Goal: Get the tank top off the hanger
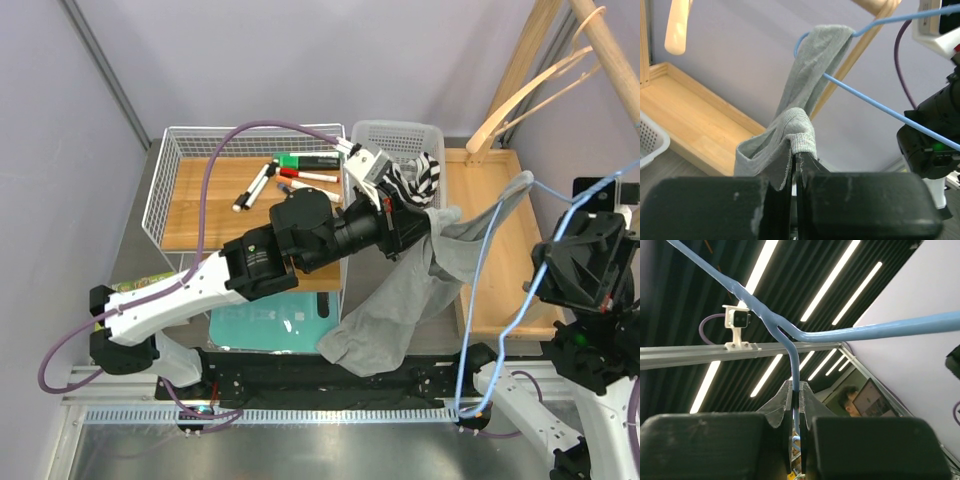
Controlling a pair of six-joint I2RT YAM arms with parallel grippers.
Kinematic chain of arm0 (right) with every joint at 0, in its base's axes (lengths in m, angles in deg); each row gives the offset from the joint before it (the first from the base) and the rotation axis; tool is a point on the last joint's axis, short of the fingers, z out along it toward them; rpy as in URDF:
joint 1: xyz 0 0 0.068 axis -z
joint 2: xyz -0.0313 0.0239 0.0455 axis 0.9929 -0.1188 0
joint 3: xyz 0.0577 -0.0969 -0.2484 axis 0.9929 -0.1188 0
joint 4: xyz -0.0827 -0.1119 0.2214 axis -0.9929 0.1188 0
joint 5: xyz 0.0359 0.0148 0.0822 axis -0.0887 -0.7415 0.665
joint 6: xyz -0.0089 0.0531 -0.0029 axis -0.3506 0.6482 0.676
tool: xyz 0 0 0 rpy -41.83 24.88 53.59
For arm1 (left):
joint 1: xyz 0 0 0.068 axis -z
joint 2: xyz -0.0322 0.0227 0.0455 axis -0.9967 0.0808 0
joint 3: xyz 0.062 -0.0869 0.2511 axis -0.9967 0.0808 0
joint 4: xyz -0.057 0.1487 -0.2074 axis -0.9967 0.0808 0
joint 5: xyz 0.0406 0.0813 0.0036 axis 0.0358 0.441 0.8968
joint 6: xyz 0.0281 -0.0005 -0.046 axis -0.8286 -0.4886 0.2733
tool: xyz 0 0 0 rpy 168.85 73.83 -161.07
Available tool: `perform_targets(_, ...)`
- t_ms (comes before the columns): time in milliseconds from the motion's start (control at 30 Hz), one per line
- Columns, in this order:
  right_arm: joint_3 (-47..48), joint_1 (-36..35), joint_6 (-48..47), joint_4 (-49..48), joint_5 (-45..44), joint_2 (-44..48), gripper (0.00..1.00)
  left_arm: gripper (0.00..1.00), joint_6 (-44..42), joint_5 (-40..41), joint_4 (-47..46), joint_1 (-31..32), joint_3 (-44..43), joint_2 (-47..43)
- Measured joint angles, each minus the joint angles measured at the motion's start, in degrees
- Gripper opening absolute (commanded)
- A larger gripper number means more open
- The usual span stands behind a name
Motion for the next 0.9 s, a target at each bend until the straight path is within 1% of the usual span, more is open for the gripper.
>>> perform_targets(167, -0.4, 0.0, 1.4, -2.3, -1.7, 2.4, 0.01, 0.0, -0.2, -2.3, -1.9, 0.0, -1.4, 0.0)
perform_targets(333, -4.1, 0.0, 1.8, -3.9, -3.6, 4.5, 0.01, 0.0, -2.8, -4.4, -2.3, -0.1, -11.5, 5.8)
perform_targets(500, -6.9, 0.0, 2.2, -3.7, -4.3, 4.1, 0.01, 0.0, -4.7, -4.7, -0.9, -0.1, -18.8, 12.2)
perform_targets(733, -5.5, 0.0, 2.3, -4.1, -3.5, 3.2, 0.01, 0.0, -4.7, -4.9, 4.6, -0.1, -21.9, 17.5)
perform_targets(900, -4.4, 0.0, 2.3, -5.7, -2.1, 3.2, 0.01, 0.0, -4.7, -5.7, 6.7, -0.2, -22.5, 18.2)
